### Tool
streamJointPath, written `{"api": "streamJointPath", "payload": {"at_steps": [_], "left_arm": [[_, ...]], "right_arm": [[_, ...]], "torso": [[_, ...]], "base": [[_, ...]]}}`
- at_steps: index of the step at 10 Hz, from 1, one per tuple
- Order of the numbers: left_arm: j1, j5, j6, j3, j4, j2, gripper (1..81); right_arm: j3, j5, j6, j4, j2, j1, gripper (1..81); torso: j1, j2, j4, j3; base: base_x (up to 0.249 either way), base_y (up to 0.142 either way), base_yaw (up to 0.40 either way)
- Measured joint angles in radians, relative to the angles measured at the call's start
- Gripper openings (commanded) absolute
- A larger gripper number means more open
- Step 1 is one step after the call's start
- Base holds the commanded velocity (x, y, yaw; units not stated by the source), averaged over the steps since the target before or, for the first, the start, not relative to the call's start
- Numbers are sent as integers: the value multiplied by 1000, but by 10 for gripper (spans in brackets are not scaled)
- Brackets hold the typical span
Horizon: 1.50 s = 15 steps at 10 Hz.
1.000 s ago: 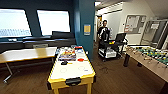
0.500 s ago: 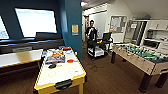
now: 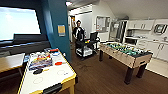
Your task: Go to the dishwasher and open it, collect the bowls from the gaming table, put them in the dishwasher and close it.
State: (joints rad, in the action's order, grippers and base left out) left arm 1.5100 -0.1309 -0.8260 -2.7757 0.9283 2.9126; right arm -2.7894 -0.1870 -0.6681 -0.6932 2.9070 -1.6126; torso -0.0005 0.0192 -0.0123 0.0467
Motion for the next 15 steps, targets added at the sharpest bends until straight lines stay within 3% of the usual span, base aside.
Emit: {"api": "streamJointPath", "payload": {"at_steps": [15], "left_arm": [[0, 0, 0, -19, 0, 13, 10]], "right_arm": [[-1, 2, 0, 0, 3, -5, 10]], "torso": [[-1, 0, 0, 0]], "base": [[0, 0, -353]]}}
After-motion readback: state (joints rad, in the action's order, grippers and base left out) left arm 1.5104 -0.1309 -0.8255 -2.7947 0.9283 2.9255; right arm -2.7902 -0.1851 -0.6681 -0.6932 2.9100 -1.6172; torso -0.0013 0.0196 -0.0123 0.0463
